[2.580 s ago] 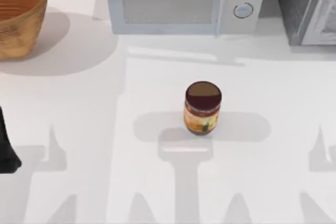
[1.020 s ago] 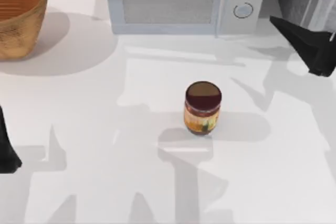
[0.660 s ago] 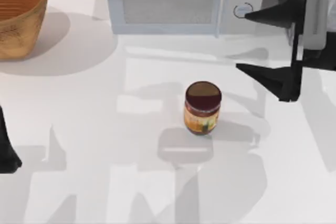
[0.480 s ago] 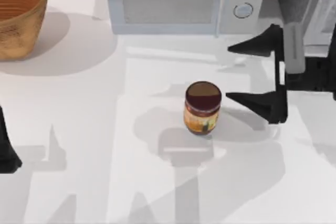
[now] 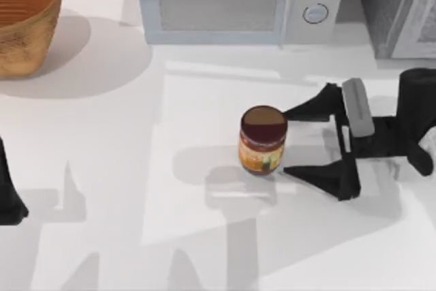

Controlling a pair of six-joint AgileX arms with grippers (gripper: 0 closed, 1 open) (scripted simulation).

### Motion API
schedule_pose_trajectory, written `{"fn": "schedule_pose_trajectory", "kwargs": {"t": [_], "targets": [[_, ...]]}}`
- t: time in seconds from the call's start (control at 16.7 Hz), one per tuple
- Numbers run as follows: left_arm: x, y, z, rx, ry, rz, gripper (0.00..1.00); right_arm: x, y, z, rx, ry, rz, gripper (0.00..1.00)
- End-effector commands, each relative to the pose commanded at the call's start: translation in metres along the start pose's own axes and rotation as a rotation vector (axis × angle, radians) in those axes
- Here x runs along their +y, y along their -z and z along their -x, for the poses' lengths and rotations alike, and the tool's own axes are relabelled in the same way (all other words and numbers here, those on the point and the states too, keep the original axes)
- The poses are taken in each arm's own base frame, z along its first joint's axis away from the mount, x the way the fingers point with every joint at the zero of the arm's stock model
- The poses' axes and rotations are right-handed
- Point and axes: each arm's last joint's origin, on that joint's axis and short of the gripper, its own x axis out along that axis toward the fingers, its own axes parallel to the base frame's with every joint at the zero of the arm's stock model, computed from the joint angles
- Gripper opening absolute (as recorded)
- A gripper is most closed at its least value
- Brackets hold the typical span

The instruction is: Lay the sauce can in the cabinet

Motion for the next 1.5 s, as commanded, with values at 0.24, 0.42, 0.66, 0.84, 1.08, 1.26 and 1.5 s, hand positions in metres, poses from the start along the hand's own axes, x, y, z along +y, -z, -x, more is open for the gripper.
{"fn": "schedule_pose_trajectory", "kwargs": {"t": [0.24, 0.42, 0.66, 0.84, 1.08, 1.26, 1.5], "targets": [[0.000, 0.000, 0.000, 0.000, 0.000, 0.000, 1.00, 0.000, 0.000, 0.002, 0.001, 0.007, -0.005, 1.00], [0.000, 0.000, 0.000, 0.000, 0.000, 0.000, 1.00, -0.001, 0.000, -0.008, 0.002, 0.001, 0.000, 1.00], [0.000, 0.000, 0.000, 0.000, 0.000, 0.000, 1.00, -0.002, -0.001, -0.040, 0.003, -0.001, 0.001, 1.00], [0.000, 0.000, 0.000, 0.000, 0.000, 0.000, 1.00, 0.000, 0.000, -0.059, 0.000, 0.000, 0.000, 1.00], [0.000, 0.000, 0.000, 0.000, 0.000, 0.000, 1.00, 0.000, 0.000, -0.060, 0.000, 0.000, 0.000, 1.00], [0.000, 0.000, 0.000, 0.000, 0.000, 0.000, 1.00, 0.000, 0.000, -0.060, 0.000, 0.000, 0.000, 0.77], [0.000, 0.000, 0.000, 0.000, 0.000, 0.000, 1.00, 0.000, 0.000, -0.060, 0.000, 0.000, 0.000, 0.47]]}}
